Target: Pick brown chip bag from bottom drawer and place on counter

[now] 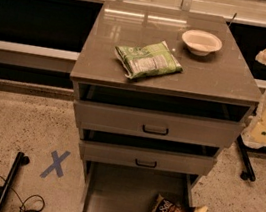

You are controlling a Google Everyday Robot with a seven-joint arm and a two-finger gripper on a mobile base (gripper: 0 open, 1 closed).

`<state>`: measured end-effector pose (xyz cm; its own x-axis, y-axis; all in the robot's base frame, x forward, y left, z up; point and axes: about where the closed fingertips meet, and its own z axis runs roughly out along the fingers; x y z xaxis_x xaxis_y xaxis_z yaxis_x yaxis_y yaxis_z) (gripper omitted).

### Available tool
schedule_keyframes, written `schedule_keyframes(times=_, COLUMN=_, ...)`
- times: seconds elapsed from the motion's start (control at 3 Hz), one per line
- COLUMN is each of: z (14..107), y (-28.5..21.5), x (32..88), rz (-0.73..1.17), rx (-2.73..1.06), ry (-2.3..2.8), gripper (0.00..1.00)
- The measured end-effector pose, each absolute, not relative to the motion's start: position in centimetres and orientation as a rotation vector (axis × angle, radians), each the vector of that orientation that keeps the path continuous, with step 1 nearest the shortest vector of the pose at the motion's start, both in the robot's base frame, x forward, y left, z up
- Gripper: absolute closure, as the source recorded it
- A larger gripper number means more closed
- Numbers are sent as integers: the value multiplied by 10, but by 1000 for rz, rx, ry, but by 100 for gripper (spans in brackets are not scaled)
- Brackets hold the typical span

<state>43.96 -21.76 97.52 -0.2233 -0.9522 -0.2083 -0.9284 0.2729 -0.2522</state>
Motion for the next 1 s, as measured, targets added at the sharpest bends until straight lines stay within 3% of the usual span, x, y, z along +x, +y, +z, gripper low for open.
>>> schedule_keyframes(times=1.0, z=885, y=-255, x=455, rz=-101, rx=-1685, ry=2236, gripper=0)
